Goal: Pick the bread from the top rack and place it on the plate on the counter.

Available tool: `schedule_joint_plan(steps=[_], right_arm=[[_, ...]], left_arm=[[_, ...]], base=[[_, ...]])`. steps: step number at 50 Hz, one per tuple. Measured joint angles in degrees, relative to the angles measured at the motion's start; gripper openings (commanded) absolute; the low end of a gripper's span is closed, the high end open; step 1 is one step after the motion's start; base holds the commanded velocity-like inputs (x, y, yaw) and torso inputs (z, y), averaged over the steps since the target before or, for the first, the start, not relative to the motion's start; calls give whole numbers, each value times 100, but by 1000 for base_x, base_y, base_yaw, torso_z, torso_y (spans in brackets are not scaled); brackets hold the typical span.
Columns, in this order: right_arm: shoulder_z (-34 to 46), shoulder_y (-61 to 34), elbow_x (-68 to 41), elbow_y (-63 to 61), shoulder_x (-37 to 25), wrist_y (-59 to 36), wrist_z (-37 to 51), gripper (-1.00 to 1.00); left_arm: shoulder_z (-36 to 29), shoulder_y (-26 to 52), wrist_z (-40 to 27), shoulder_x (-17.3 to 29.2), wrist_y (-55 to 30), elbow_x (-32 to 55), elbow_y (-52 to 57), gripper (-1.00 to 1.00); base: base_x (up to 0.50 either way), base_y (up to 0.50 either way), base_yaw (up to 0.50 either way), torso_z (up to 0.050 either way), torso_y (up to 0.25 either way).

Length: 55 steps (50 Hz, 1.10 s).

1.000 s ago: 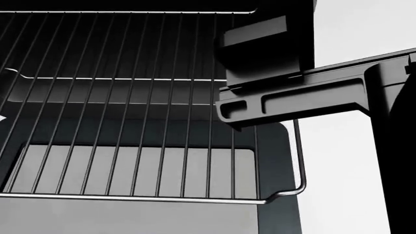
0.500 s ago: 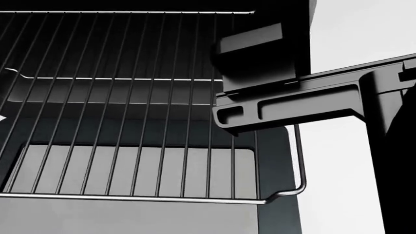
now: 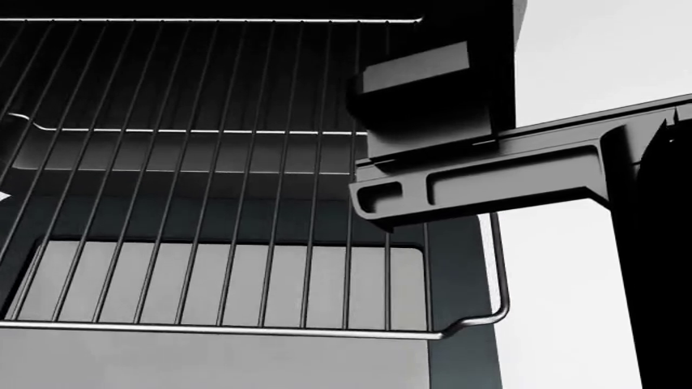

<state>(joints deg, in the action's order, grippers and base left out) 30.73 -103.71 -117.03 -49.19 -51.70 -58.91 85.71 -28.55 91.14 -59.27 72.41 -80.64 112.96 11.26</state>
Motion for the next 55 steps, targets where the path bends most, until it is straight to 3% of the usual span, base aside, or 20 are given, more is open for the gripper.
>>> schedule_joint_plan(steps=[17,40,55], right_arm=[[31,-30,11,-41,-56,85,-24,100],[71,-221,-125,-80,-155,217,2,100],[116,-352,-231,-116,-223,293,27,100]], left_arm=[[-360,1171,-956,347,-411,1341,263,100],[-1775,3432,-2583,476,-763,3371,287,100],[-2202,4191,-3044,646,-914,3978,376,100]], base=[[0,0,0,0,0],[0,0,0,0,0],[0,0,0,0,0]])
